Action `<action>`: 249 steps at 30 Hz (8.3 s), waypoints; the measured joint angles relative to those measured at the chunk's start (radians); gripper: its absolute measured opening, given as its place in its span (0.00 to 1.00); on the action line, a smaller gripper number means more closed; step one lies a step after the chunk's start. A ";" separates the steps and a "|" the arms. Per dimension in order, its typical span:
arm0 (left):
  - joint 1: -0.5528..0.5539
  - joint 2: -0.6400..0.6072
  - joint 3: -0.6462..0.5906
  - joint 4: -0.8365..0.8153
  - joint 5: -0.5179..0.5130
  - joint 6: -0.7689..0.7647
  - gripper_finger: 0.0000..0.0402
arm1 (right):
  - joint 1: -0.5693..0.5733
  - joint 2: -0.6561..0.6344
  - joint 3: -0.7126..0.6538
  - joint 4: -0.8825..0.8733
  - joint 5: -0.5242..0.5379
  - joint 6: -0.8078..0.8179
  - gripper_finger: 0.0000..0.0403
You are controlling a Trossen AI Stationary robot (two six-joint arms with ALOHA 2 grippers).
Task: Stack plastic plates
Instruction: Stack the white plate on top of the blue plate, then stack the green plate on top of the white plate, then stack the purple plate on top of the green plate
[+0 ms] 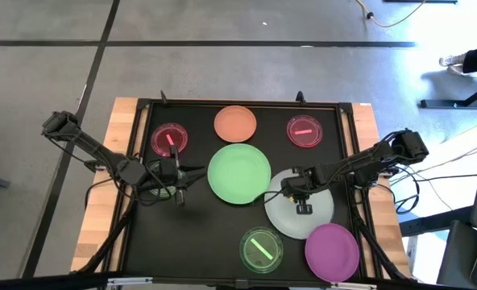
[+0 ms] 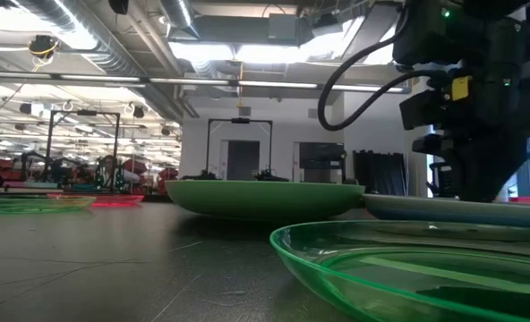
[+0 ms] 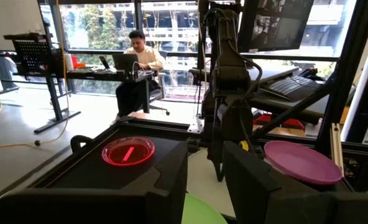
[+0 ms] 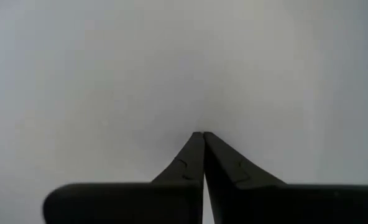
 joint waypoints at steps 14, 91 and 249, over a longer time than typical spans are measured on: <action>0.000 0.000 0.000 0.000 0.000 0.000 0.24 | -0.131 0.009 0.038 -0.067 0.158 -0.059 0.01; 0.084 0.000 0.000 0.027 0.056 0.083 0.24 | 0.168 0.017 0.404 0.006 0.266 -0.201 0.00; 0.085 0.000 0.000 0.001 0.287 0.134 0.24 | 0.387 0.174 0.153 0.101 -0.184 0.256 0.35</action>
